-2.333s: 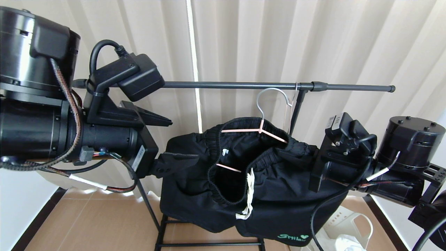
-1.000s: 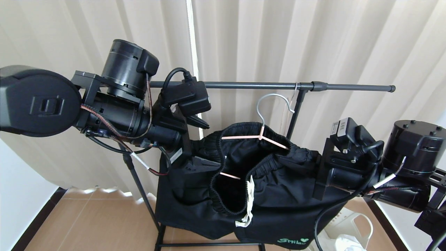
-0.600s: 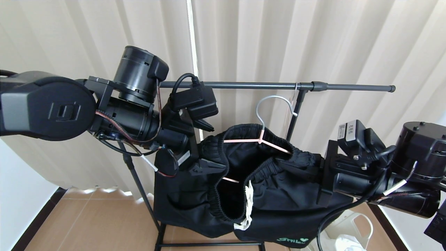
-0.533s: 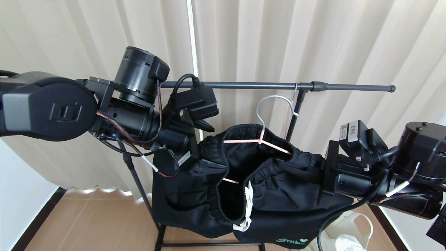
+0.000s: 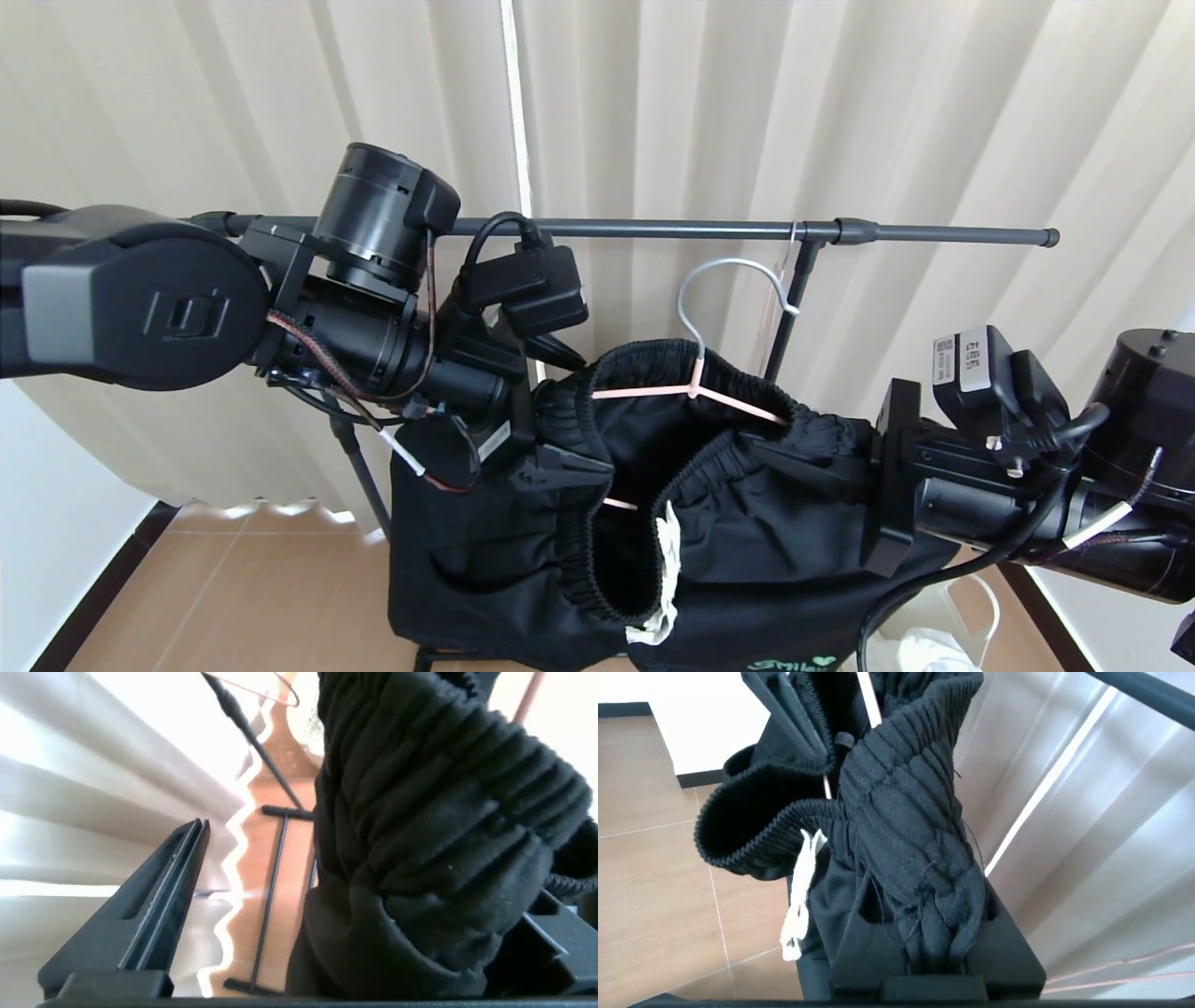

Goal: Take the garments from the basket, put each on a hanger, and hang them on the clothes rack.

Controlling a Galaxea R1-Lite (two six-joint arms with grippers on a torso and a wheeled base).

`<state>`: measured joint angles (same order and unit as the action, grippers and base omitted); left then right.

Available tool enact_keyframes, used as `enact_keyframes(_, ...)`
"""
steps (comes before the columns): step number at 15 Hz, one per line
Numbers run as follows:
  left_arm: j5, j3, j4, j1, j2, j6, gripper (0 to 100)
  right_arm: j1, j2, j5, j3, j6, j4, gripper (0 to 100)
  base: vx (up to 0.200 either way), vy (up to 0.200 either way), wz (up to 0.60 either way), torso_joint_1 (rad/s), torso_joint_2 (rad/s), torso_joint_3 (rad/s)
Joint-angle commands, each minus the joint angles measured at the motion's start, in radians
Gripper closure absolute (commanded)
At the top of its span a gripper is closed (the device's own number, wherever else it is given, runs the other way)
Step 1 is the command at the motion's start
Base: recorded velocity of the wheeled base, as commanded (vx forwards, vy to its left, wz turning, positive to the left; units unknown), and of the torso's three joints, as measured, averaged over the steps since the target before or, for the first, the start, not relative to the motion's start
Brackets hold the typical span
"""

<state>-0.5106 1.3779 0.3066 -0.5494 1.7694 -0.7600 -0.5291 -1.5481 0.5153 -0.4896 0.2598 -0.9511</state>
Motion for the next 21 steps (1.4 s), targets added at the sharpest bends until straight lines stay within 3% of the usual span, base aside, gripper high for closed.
enact_keyframes(1, -0.009, -0.020, 0.000, 0.000, -0.004, -0.001, 100, 0.000, 0.006, 0.000, -0.003, -0.001, -0.003, 100, 0.000, 0.000, 0.00, 0.000, 0.00, 0.000)
enact_keyframes(11, -0.020, -0.068, 0.000, 0.000, -0.071, 0.001, 100, 0.000, -0.004, -0.005, -0.004, 0.006, 0.003, 100, 0.000, 0.000, 0.00, 0.000, 0.00, 0.000)
enact_keyframes(12, -0.019, -0.072, -0.001, 0.000, -0.074, 0.001, 100, 0.000, -0.003, -0.005, -0.007, 0.004, 0.008, 0, 0.000, 0.000, 0.00, 0.000, 0.00, 0.000)
enact_keyframes(16, -0.017, -0.076, -0.001, 0.009, -0.080, 0.002, 100, 0.008, 0.003, 0.000, -0.007, 0.003, 0.018, 0, 0.000, 0.000, 0.00, 0.000, 0.00, 0.000)
enact_keyframes(21, -0.017, -0.097, -0.003, 0.055, -0.123, 0.027, 100, 0.104, 0.000, 0.126, -0.021, 0.003, 0.067, 0, 0.000, 0.000, 0.00, 0.000, 0.00, 0.000)
